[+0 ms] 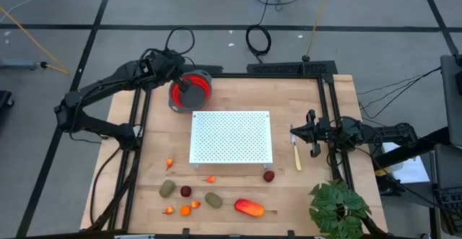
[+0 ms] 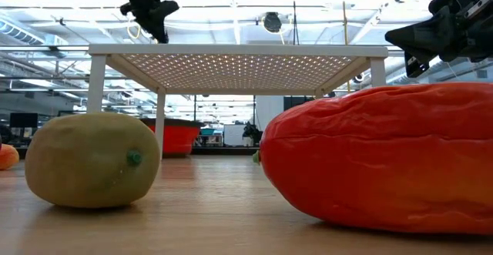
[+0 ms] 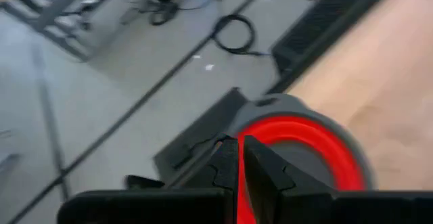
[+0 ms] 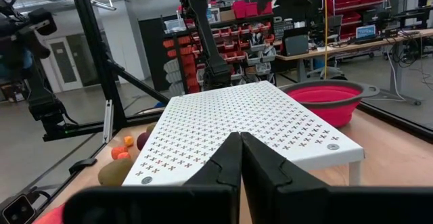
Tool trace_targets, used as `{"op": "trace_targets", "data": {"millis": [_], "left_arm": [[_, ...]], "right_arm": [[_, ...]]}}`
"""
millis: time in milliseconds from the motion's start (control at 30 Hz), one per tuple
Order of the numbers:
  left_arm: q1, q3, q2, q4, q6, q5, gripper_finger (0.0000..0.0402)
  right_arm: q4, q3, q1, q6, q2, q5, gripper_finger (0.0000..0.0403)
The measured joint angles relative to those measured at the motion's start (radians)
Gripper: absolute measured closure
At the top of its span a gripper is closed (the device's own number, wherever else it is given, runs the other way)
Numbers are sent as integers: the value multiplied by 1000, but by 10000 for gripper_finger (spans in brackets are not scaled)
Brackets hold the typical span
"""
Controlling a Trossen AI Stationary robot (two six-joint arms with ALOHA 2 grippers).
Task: Pick & Place Fruit
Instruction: Put the red strainer bowl on the shelf
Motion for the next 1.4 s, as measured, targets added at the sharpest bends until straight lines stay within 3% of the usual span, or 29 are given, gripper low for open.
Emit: {"op": "trace_targets", "data": {"millis": [133, 233, 567, 733, 1067, 1233, 1400], "left_arm": [[0, 0, 0, 0, 1, -66, 376], [14, -3, 0, 0, 3, -53, 376], [187, -19, 8, -105, -188, 181, 369], [272, -19, 15, -104, -245, 302, 313], [348, -19, 157, -114, -391, 311, 169], [393, -19, 246, -150, -416, 323, 138], [453, -19, 333, -187, -417, 437, 133]], "right_arm": [[0, 0, 0, 0, 0, 0, 403], [0, 0, 0, 0, 0, 0, 403], [0, 0, 0, 0, 0, 0, 403], [0, 0, 0, 0, 0, 0, 403], [0, 0, 0, 0, 0, 0, 403], [0, 0, 0, 0, 0, 0, 403], [0, 0, 0, 0, 0, 0, 403]]}}
